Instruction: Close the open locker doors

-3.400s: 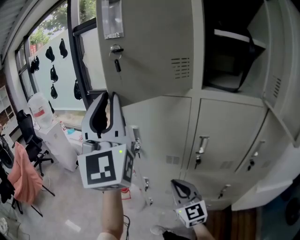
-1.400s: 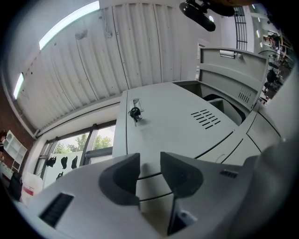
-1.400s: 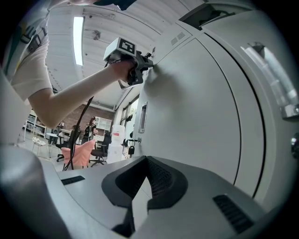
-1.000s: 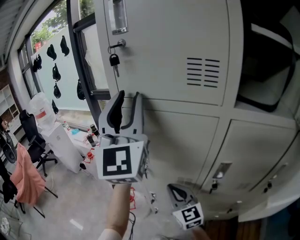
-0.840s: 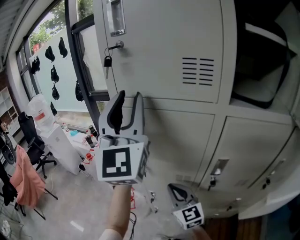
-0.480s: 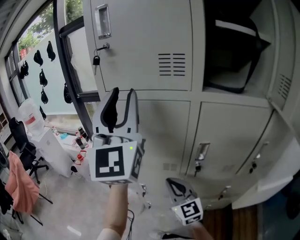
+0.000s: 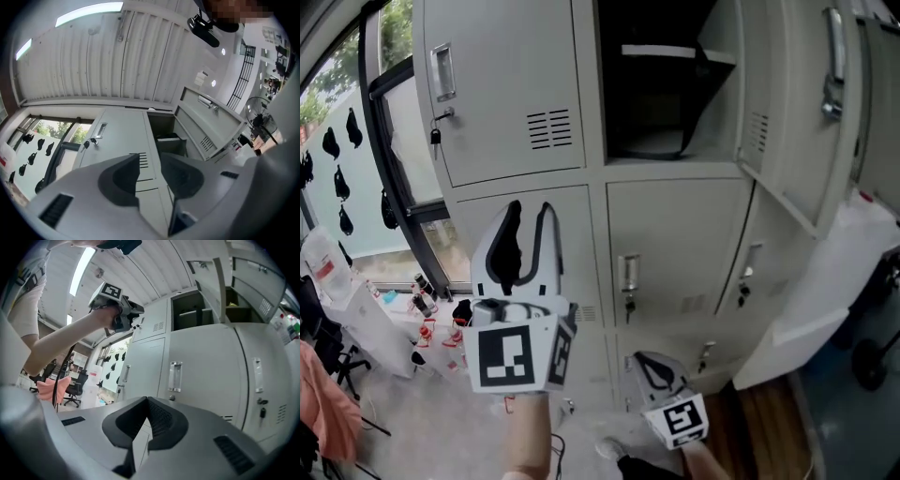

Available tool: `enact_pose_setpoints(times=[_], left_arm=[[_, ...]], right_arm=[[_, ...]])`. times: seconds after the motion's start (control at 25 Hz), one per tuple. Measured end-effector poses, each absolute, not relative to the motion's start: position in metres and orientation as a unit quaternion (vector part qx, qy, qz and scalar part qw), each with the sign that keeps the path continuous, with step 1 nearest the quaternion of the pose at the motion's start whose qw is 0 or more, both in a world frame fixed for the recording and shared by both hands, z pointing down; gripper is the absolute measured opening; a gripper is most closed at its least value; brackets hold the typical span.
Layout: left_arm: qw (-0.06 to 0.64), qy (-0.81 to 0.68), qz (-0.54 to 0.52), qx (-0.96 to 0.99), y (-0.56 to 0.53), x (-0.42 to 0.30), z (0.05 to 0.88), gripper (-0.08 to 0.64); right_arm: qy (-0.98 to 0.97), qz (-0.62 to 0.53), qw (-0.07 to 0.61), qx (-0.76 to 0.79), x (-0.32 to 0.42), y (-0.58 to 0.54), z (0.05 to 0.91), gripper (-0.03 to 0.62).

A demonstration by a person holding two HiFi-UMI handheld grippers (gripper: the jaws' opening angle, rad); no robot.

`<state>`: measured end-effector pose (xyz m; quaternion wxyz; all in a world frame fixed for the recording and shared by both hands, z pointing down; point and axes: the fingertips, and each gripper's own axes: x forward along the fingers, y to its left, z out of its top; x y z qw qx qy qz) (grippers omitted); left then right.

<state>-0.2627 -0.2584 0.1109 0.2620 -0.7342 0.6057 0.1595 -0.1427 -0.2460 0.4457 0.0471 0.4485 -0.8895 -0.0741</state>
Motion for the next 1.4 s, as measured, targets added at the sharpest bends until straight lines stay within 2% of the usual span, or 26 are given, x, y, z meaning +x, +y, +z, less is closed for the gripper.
enact_pose_setpoints(times=[0.92, 1.4], left_arm=[[0.293, 0.395, 0.245, -0.836, -0.187, -0.002, 0.05, 0.135], [0.293, 0.357, 0.208, -0.862, -0.182, 0.064, 0.061, 0.14]], right_arm=[[-0.816, -0.075, 0.04, 0.572, 0.044, -0.226, 0.422, 0.005], [-0.793, -0.065, 0.036, 0.604, 0.083, -0.208, 0.426, 0.005]])
